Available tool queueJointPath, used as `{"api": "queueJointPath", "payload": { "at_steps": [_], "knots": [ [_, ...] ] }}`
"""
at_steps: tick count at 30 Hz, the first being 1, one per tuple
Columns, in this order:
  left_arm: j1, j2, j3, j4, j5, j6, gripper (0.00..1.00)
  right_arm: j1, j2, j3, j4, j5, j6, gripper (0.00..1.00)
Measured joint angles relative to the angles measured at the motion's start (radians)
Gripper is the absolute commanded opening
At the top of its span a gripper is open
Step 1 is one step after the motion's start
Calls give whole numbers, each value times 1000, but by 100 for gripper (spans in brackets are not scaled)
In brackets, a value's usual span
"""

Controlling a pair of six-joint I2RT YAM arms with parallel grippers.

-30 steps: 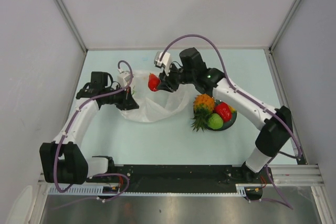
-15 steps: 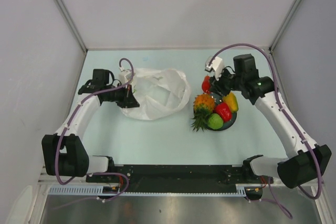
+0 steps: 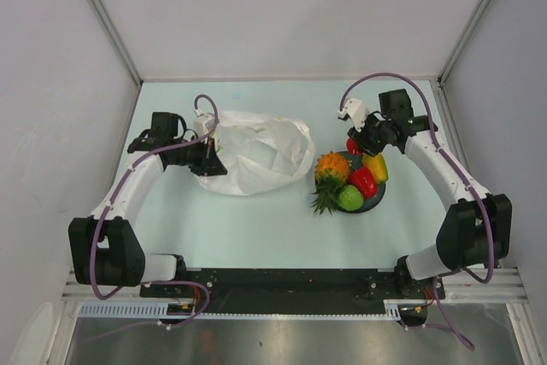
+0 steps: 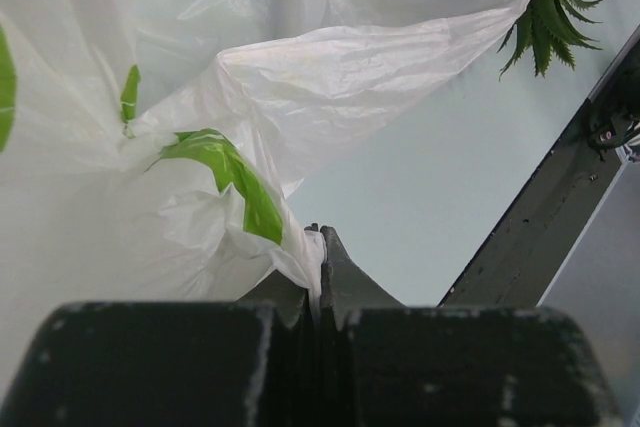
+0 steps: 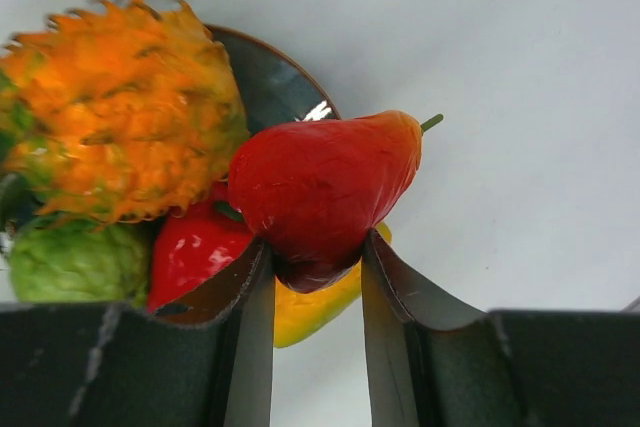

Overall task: Take the fake fruits out of the plastic bag
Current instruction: Place the fake fruit on the plate.

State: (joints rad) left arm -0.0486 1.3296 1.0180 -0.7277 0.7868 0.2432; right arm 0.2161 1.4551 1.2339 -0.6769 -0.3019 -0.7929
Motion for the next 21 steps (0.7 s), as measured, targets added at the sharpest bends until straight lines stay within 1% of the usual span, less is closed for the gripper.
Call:
{"api": "queueJointPath", "payload": {
  "at_steps": [10,21],
  "knots": [
    [0,0,0,0,-3,0,0,-10,82,-2,23,32,-135,10],
    [0,0,0,-1,-11,0,0,7,167,-2,69,56,-196,12]
  ]
}}
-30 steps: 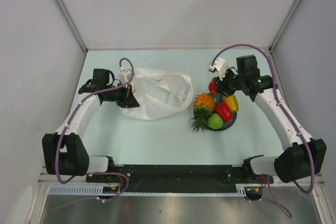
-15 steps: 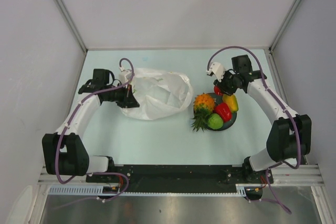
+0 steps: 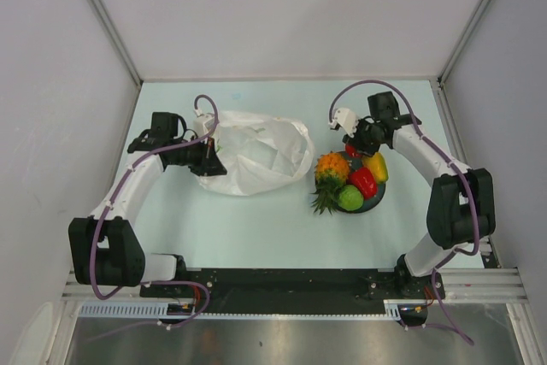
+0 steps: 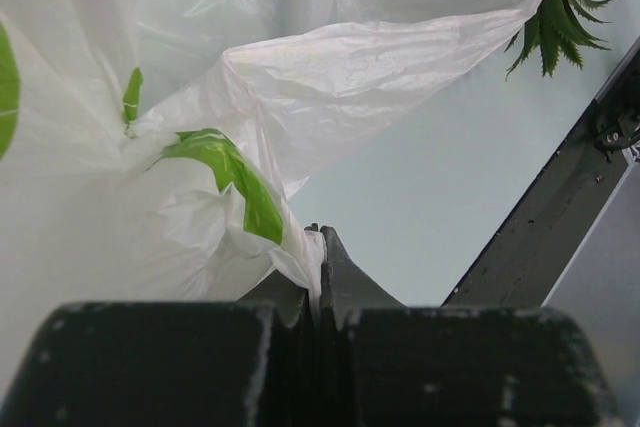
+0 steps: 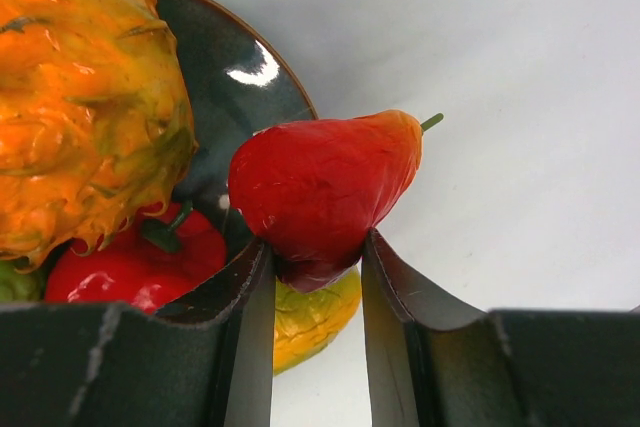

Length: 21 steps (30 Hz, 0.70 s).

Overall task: Take the fake fruits out of the plastic bag
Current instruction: Place the fake fruit on the plate.

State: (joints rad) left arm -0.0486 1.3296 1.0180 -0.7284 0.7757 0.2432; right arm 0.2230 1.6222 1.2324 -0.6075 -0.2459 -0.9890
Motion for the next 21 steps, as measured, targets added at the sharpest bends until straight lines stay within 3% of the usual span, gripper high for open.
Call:
{"api": "queueJointPath", "payload": {
  "at_steps": [21],
  "knots": [
    [0,0,0,-3,-13,0,0,62,64,0,-10,96,-8,15]
  ]
}}
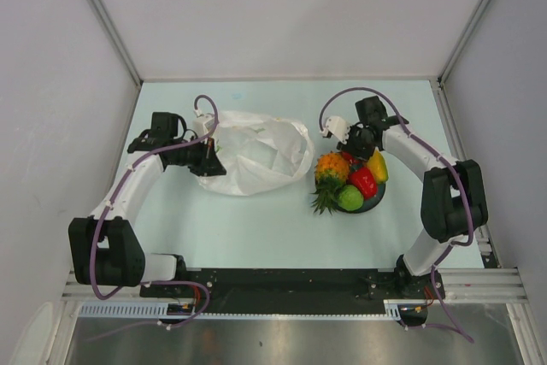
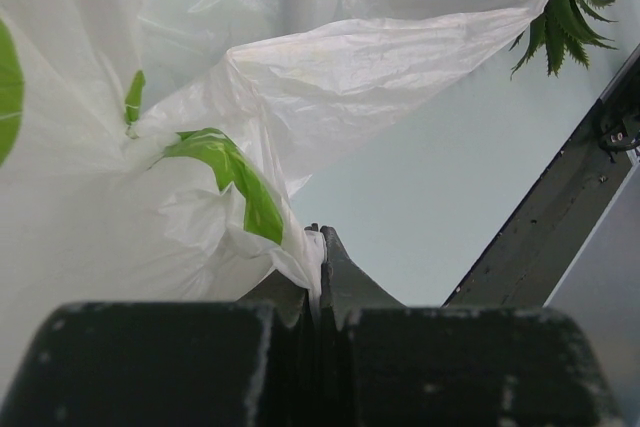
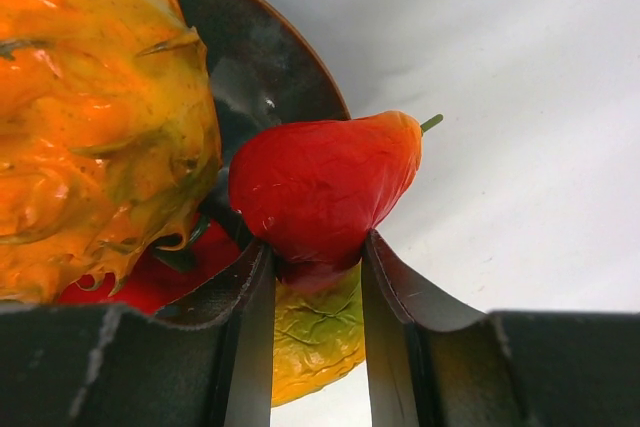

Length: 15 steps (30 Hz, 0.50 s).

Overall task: Take the fake fruits out of the plastic bag
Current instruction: Place the fake fruit on the plate.

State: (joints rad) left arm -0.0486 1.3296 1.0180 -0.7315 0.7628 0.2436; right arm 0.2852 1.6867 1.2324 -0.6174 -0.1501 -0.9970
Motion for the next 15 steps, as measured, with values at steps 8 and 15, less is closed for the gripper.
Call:
{"api": "queueJointPath", "payload": {
  "at_steps": [8,15],
  "knots": [
    [0,2,0,0,0,0,0,8,0,0,-20,4,1,35],
    [0,21,3,1,1,-4,0,21,0,0,-22,13,12,50]
  ]
}}
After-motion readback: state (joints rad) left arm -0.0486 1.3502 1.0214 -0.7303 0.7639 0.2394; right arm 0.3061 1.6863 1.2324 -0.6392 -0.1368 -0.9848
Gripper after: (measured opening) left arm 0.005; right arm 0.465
